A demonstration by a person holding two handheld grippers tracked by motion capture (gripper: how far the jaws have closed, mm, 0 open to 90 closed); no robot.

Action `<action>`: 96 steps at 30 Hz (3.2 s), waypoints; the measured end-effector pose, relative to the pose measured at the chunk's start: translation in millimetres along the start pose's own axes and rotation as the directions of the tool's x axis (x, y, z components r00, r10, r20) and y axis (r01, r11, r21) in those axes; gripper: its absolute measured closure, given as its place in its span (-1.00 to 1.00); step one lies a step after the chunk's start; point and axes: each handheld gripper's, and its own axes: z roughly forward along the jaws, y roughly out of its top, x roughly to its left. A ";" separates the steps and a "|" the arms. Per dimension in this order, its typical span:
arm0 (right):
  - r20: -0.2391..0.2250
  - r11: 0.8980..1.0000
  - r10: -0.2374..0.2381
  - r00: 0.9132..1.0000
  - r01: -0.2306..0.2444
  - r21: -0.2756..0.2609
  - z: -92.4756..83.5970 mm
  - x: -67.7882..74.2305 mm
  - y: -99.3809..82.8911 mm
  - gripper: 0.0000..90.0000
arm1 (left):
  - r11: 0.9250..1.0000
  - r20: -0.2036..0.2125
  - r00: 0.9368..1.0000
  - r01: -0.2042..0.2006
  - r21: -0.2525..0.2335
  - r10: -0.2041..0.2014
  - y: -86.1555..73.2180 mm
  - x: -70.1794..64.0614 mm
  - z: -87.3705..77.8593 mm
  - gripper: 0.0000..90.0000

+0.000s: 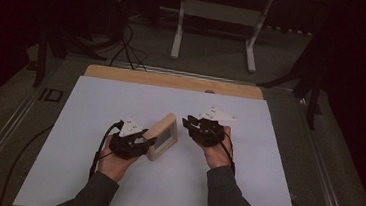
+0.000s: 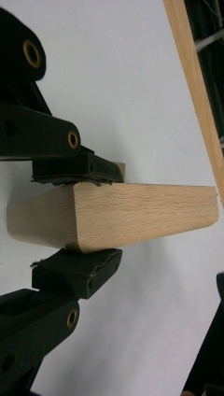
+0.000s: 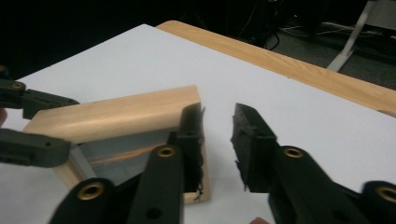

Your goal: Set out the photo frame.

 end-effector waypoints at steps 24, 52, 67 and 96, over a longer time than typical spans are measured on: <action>-0.006 0.999 -0.033 0.999 0.033 0.023 40.1 15.2 15.0 0.98 | 0.999 0.006 0.999 -0.046 0.001 0.046 -0.7 -10.1 1.2 0.31; 0.023 0.997 -0.059 0.998 0.058 0.057 38.5 20.6 12.2 0.98 | 0.999 -0.026 0.999 -0.020 0.032 0.020 -3.2 -7.3 6.8 0.17; 0.033 0.997 -0.058 0.998 0.056 0.059 25.4 20.0 6.1 0.99 | 0.999 -0.044 0.999 0.001 0.046 0.001 -1.0 -1.3 13.4 0.06; -0.007 0.995 -0.085 0.996 0.086 0.052 11.7 23.0 6.5 0.73 | 0.999 -0.040 0.999 0.024 0.045 -0.022 -1.5 7.2 16.3 0.03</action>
